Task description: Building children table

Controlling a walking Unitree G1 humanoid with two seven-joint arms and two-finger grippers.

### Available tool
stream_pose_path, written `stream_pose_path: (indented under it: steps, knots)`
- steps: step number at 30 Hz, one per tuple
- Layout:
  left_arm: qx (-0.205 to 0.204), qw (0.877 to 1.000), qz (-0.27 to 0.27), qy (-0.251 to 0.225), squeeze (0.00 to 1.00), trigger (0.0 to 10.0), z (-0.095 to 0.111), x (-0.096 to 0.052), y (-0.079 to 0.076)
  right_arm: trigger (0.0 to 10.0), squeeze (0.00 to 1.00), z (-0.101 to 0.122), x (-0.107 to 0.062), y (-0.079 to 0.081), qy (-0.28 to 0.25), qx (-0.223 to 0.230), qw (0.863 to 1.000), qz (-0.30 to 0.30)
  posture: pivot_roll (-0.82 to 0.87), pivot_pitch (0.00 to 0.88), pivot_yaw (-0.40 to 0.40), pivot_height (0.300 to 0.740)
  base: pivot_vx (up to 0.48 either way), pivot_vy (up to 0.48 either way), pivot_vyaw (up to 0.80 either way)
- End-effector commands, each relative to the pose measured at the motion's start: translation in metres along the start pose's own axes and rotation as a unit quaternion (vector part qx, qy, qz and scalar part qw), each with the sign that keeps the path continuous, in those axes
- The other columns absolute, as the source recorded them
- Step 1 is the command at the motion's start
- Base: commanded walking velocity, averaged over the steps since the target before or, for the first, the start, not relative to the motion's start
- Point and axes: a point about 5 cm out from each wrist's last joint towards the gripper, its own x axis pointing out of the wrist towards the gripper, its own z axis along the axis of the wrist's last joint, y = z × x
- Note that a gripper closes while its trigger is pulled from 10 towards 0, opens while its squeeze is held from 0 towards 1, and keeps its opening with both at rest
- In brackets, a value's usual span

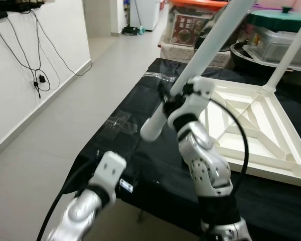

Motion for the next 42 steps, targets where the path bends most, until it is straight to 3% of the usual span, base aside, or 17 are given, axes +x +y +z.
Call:
stream_pose_path:
  steps: [1,3,8,12,23,24,36,37,38,39,42]
  knots:
    - [0.004,1.000,0.000,0.025,0.00,10.0,-0.010,0.002,0.000,10.0,0.00,0.003,-0.002,0.009,-0.005,0.015,0.999,0.030,0.21,0.037,-0.086,0.740,0.000,0.000,0.00]
    - [0.013,1.000,0.000,0.020,0.00,10.0,-0.008,0.021,0.003,10.0,0.00,-0.006,-0.006,0.017,0.011,0.027,0.997,0.072,0.21,0.034,-0.088,0.740,0.000,0.000,0.00]
    - [0.013,1.000,0.000,0.020,0.00,10.0,-0.008,0.021,0.003,10.0,0.00,-0.006,-0.006,0.017,0.011,0.027,0.997,0.072,0.21,0.034,-0.088,0.740,0.000,0.000,0.00]
    - [0.009,1.000,-0.019,0.020,0.00,10.0,-0.012,0.037,-0.003,10.0,0.00,-0.012,-0.013,0.024,0.026,0.041,0.994,0.102,0.20,0.029,-0.084,0.740,0.000,0.000,0.00]
    - [0.017,0.999,-0.033,0.016,0.00,10.0,-0.010,0.051,-0.010,10.0,0.00,-0.016,-0.019,0.030,0.043,0.045,0.990,0.130,0.20,0.032,-0.086,0.740,0.000,0.000,0.00]
    - [0.015,0.999,-0.032,0.019,0.00,0.0,-0.012,0.052,-0.010,10.0,0.00,-0.017,-0.020,0.030,0.044,0.042,0.989,0.132,0.20,0.033,-0.087,0.740,0.000,0.000,0.00]
    - [0.025,0.998,-0.048,0.008,0.00,0.0,-0.014,0.053,-0.013,10.0,0.00,-0.019,-0.022,0.030,0.045,0.022,0.988,0.143,0.20,0.031,-0.086,0.740,0.000,0.000,0.00]
    - [0.025,0.998,-0.049,0.009,0.00,0.0,-0.014,0.053,-0.012,10.0,0.25,-0.020,-0.022,0.029,0.048,0.021,0.988,0.146,0.20,0.031,-0.086,0.740,0.000,0.000,0.00]
    - [0.025,0.998,-0.049,0.009,0.00,0.0,-0.014,0.053,-0.012,10.0,0.25,-0.020,-0.022,0.029,0.048,0.021,0.988,0.146,0.20,0.031,-0.086,0.740,0.000,0.000,0.00]
    - [0.016,0.998,-0.055,0.009,0.00,10.0,-0.014,0.052,-0.012,10.0,1.00,-0.022,-0.022,0.027,0.047,0.010,0.987,0.151,0.20,0.029,-0.085,0.740,0.000,0.000,0.00]
    - [0.008,0.998,-0.063,0.007,0.00,10.0,-0.013,0.049,-0.011,10.0,1.00,-0.023,-0.022,0.024,0.049,0.007,0.985,0.163,0.20,0.027,-0.083,0.740,0.000,0.000,0.00]
